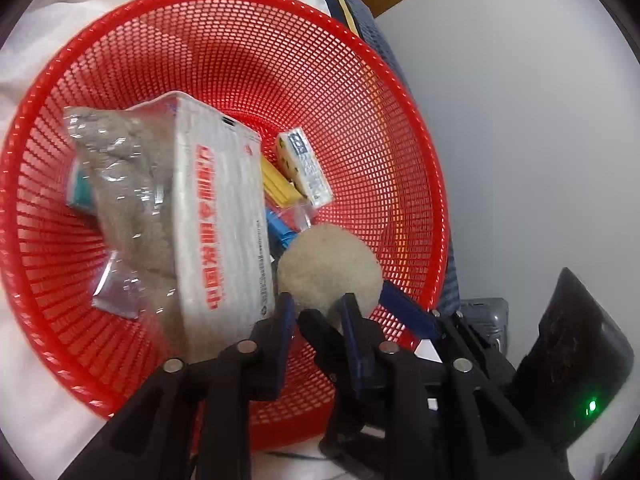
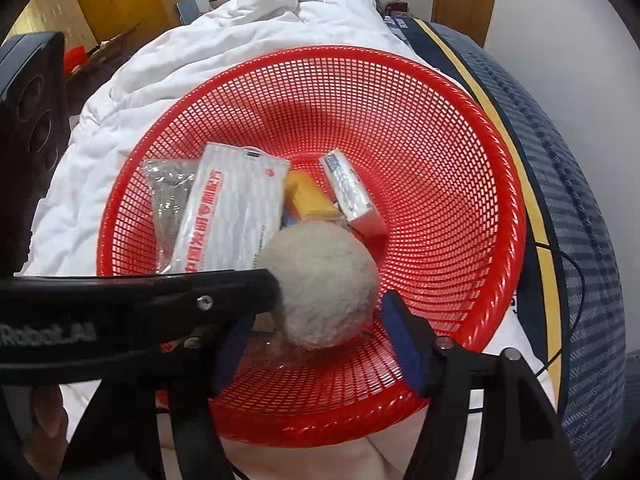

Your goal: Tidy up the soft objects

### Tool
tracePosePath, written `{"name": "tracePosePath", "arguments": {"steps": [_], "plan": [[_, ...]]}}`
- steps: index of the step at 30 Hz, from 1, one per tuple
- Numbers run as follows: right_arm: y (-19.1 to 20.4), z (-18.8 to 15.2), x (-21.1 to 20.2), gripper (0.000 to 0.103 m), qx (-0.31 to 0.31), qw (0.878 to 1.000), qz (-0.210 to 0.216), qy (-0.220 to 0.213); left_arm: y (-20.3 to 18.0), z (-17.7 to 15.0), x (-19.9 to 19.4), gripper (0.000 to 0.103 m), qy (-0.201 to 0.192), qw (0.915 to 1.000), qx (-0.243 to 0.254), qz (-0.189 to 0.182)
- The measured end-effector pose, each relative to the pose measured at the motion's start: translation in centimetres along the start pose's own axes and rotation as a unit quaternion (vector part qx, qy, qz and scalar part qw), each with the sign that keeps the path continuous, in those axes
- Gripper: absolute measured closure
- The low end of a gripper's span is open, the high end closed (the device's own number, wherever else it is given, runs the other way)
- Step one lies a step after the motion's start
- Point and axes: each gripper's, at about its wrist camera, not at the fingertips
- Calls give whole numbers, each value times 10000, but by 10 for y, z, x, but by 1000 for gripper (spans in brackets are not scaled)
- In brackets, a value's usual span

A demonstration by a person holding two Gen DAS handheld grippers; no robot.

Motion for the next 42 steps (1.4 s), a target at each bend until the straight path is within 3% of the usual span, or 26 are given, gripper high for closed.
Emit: {"name": "tracePosePath", "arguments": {"steps": [2,4,8,10,12,15,17,18,20,21,23,25,28,32,33,42], "plan": [[3,1,-3,37,-14,10000,51,-61,5,-3,-7,51,-13,10000,23,2],[6,0,-8,37,-57,9999,45,-125,13,-7,-18,41,-81,9999,44,47],[15,1,-25,32,-120,9995,-32,-293,31,-13,-51,28,-440,9990,-11,78],[21,3,-38,32,-149,9989,103,-433,41,-18,-70,28,-625,9980,12,53],[26,3,-51,30,-143,9982,63,-586,48,-26,-91,28,-990,9947,109,257],[35,-4,-67,22,-5,9961,29,-880,55,-48,-125,22,-1962,9730,523,1093],[42,-17,-75,22,94,9954,32,-950,58,-63,-140,3,-2721,9460,691,1622],[44,-22,-77,22,120,9951,29,-980,64,-72,-149,1,-3133,9299,665,1807],[45,-33,-85,21,318,9925,21,-1180,69,-88,-154,1,-3611,9089,539,2016],[43,-34,-87,21,413,9911,43,-1268,71,-95,-155,1,-3720,9045,526,2020],[39,-32,-87,21,579,9891,75,-1355,71,-100,-151,1,-3677,9058,677,1993],[34,-29,-85,21,654,9894,14,-1298,65,-106,-146,1,-3595,9026,851,2210],[26,-30,-84,21,807,9878,114,-1324,54,-109,-139,1,-3651,8844,1279,2612],[22,-29,-75,21,928,9887,219,-1160,35,-118,-131,1,-3856,8609,1740,2827],[23,-30,-74,21,924,9889,213,-1142,31,-123,-134,1,-3873,8584,1811,2835],[25,-31,-73,21,874,9893,-19,-1164,21,-126,-123,1,-3664,8611,2031,2880]]}}
Point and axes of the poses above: each gripper's, at about its wrist camera, not at the fingertips, and x roughly the way its jaws point, y to its left, z to its top, and after that the axes turned 9 degrees about z, right-handed
